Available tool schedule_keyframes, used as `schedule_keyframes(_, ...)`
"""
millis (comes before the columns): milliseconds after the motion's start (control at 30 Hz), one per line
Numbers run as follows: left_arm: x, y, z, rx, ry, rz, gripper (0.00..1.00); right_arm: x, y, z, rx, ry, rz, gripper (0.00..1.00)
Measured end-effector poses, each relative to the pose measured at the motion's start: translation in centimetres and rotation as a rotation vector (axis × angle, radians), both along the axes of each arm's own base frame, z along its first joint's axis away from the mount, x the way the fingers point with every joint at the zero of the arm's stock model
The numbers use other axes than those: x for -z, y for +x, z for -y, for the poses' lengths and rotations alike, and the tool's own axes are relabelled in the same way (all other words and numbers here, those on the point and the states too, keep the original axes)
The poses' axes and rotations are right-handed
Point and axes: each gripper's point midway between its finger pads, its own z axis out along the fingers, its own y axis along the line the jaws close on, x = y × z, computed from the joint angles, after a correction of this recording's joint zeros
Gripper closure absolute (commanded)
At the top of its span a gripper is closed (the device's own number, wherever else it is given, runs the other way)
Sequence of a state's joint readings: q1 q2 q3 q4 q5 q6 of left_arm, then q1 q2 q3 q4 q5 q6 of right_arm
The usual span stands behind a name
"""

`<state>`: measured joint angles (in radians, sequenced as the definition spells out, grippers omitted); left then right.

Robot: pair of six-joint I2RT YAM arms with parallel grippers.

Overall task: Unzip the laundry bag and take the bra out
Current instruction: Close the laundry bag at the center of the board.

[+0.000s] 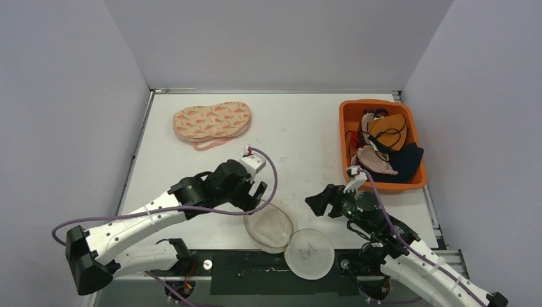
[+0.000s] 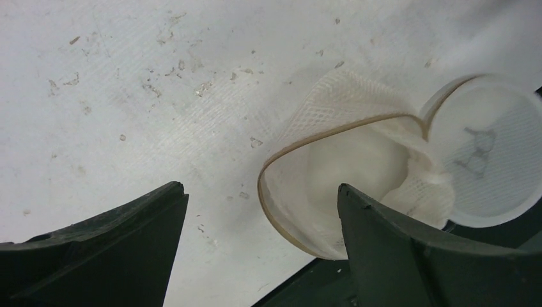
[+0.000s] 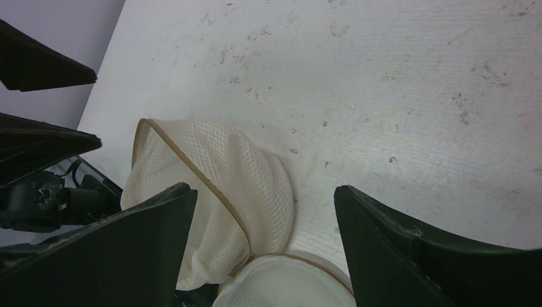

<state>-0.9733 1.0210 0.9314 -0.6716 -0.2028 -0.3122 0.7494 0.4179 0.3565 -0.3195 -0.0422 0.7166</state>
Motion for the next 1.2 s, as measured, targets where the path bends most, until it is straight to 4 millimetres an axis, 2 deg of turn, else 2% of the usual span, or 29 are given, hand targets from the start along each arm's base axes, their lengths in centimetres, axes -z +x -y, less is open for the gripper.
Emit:
schedule_keyframes(200, 3.8, -0.5, -0.4, 0.204, 0.204, -0.016, 0.12, -0.2, -0.8, -0.2, -0.032, 0.016, -0.004, 0.19)
schedule_keyframes(433, 5.0, -0.1, 0.1, 0.351, 0.267, 0.038, 0.17, 0.1, -1.3, -0.1, -0.046, 0.012, -0.015, 0.19)
schedule_keyframes(500, 5.8, 0.2, 0.4, 0.375, 0.296, 0.037, 0.24, 0.0, -1.3, -0.1, -0.046, 0.015, -0.012, 0.19)
schedule_keyframes(700, 7.4, 0.8, 0.6, 0.406, 0.338, 0.014, 0.60, -0.1, -1.3, 0.0, -0.046, 0.019, -0.008, 0.19)
schedule_keyframes(767, 7.3, 0.9, 0.8, 0.410, 0.330, 0.016, 0.71, -0.3, -1.3, 0.0, -0.046, 0.023, -0.003, 0.19)
schedule_keyframes(933, 7.0, 1.1, 1.0, 0.397, 0.310, 0.023, 0.88, -0.4, -1.4, 0.0, -0.046, 0.027, 0.000, 0.18)
schedule_keyframes(1000, 6.6, 1.0, 1.1, 0.385, 0.290, 0.028, 1.00, -0.4, -1.4, 0.1, -0.045, 0.027, 0.001, 0.17)
schedule_keyframes(1200, 2.6, 0.6, 1.4, 0.310, 0.135, 0.085, 1.00, -0.2, -1.0, 0.6, -0.005, 0.018, -0.002, 0.15)
